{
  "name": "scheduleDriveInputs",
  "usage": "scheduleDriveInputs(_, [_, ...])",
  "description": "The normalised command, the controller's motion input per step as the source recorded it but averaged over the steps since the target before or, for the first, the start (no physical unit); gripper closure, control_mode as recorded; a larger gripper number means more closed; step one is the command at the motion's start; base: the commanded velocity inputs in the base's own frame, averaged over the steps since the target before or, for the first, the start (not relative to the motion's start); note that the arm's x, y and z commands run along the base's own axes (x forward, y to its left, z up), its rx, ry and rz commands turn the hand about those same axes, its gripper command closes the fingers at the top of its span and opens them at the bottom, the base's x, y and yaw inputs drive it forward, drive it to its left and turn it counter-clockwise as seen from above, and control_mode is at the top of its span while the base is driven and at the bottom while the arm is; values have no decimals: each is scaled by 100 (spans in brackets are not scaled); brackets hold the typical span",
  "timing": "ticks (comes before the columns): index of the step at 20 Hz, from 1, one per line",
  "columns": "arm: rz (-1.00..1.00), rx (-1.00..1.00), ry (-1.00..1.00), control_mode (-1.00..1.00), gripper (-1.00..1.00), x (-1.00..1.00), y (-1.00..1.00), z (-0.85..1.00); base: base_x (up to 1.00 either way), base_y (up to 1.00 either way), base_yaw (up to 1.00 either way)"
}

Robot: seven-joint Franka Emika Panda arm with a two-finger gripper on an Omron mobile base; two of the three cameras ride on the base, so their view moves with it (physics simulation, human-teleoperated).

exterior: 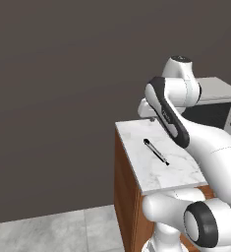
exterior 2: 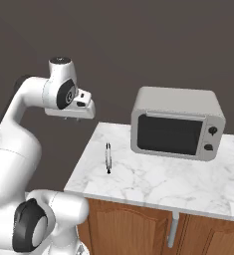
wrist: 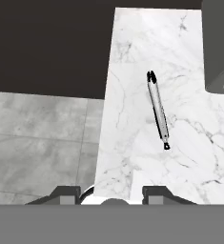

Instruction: Pick up the tongs from the counter and place them near the plate next to the oven.

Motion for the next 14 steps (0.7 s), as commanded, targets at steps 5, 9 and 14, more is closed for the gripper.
scheduleDriveInputs(5, [0,0,-1,-100,-100,-17,-2,-2,0,0,0])
scheduleDriveInputs(9, [0,0,-5,-100,-100,-23,-25,-18,0,0,0])
scheduleDriveInputs(14, [0,0,-6,-100,-100,-11,-40,-31,0,0,0])
